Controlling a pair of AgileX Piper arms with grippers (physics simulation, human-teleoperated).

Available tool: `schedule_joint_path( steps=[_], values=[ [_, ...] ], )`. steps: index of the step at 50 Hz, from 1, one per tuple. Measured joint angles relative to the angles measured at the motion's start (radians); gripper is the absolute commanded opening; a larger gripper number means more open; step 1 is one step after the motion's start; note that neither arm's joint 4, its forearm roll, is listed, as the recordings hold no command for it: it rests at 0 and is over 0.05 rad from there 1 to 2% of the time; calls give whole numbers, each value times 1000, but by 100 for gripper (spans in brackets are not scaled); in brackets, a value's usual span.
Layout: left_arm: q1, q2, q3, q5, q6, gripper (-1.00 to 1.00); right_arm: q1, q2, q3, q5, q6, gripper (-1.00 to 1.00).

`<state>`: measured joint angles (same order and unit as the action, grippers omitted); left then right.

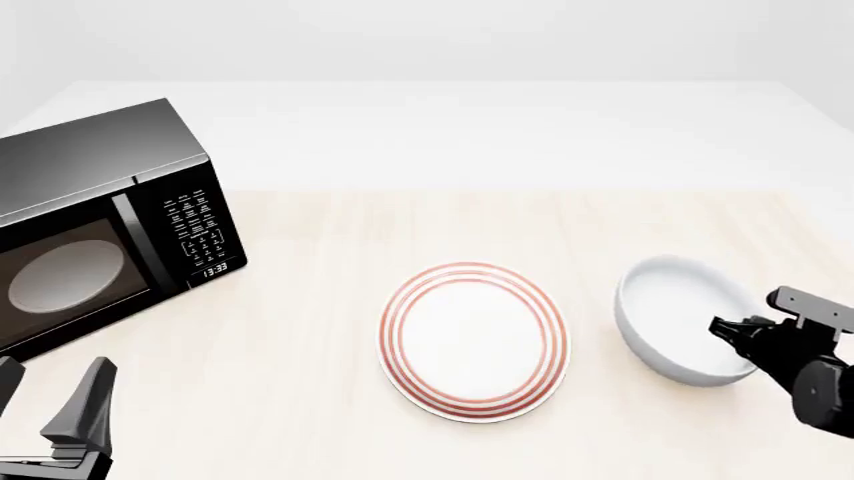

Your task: Put the white bowl to the right of the plate.

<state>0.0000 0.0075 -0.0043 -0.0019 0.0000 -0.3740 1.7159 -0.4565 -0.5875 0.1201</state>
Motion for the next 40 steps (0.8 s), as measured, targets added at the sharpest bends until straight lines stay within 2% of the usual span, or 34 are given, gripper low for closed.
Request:
schedule_joint_path(
  steps=[5,6,14,21,29,40],
  values=[
    [0,0,0,0,0,100,0,-1,3,-7,4,-100],
    [0,0,0,0,0,100,2,-3,4,-6,4,100],
    [0,0,0,0,0,100,9,-73,18,29,12,100],
    [0,0,0,0,0,100,28,-210,34,108,15,100],
    [0,0,0,0,0,100,54,-397,50,223,12,100],
    [0,0,0,0,0,100,106,-744,61,419,-10,100]
  ],
)
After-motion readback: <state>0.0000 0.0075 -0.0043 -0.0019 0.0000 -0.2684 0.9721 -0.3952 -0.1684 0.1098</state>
